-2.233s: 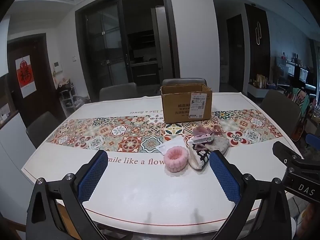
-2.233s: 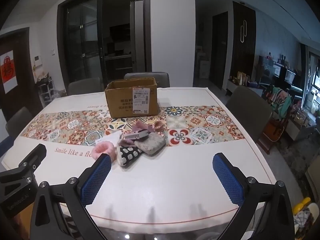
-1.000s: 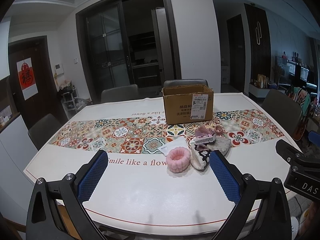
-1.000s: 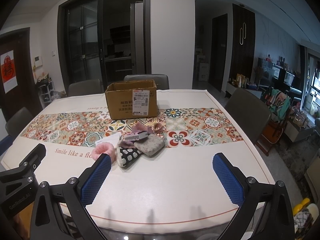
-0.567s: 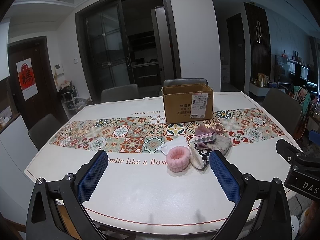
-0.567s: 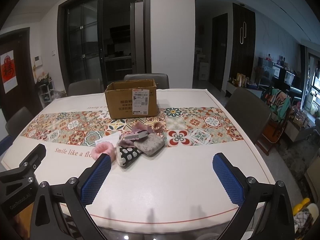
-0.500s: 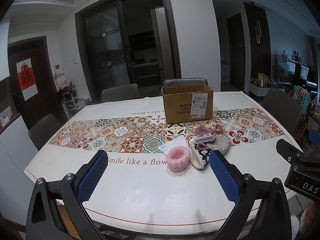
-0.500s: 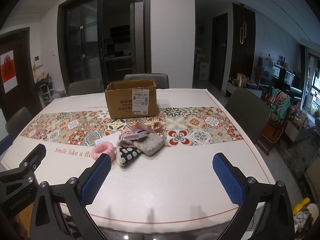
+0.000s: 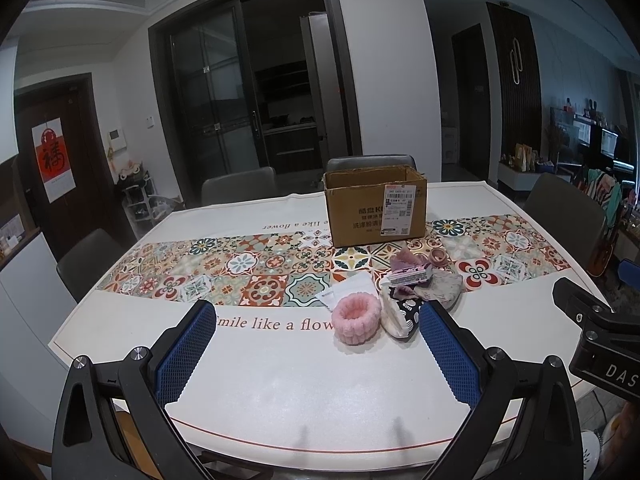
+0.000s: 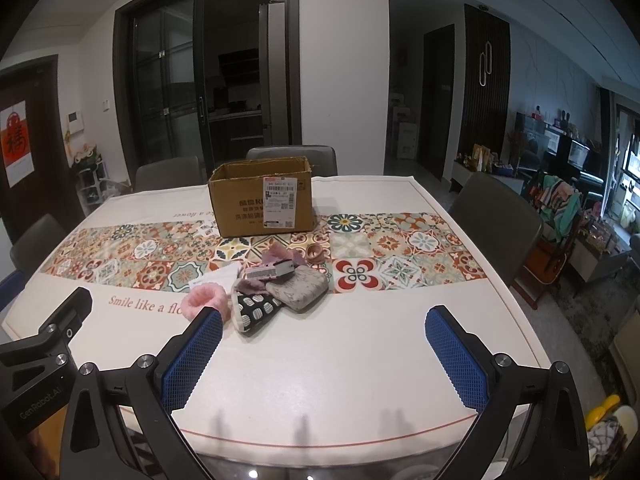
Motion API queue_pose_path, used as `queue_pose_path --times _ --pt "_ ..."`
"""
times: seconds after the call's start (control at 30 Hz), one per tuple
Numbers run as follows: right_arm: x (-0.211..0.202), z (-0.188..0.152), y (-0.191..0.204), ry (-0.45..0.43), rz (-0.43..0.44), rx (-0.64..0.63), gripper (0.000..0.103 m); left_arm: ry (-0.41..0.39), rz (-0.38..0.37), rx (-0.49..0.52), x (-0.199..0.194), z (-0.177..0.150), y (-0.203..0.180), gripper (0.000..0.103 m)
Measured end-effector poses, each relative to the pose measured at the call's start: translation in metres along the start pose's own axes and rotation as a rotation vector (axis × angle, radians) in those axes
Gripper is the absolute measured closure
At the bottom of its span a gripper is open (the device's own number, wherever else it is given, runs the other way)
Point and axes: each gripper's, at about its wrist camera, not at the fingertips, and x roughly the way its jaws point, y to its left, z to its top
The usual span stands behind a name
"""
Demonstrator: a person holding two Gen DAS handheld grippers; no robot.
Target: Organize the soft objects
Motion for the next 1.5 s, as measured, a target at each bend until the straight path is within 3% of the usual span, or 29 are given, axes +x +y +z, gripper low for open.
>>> queue_pose_path --times 0.27,0.8,1.23,1.5 --pt "0.01 -0.005 -0.005 0.019 0.001 0.004 0.0 0.021 -0.003 0.011 0.01 0.001 0.001 0.0" --pt "0.061 0.001 0.009 0.091 0.051 -0.003 0.0 0.09 -0.026 0.053 0.066 0.0 -0.009 0.0" --pt "0.125 0.004 0.027 0.183 0.069 -0.03 0.001 0.159 -0.098 0.086 0.131 -0.005 -0.012 0.0" --pt "0.169 0.002 0.032 0.27 0.048 -0.02 0.005 0.256 -0.171 0.115 0.182 -0.014 -0.014 0.001"
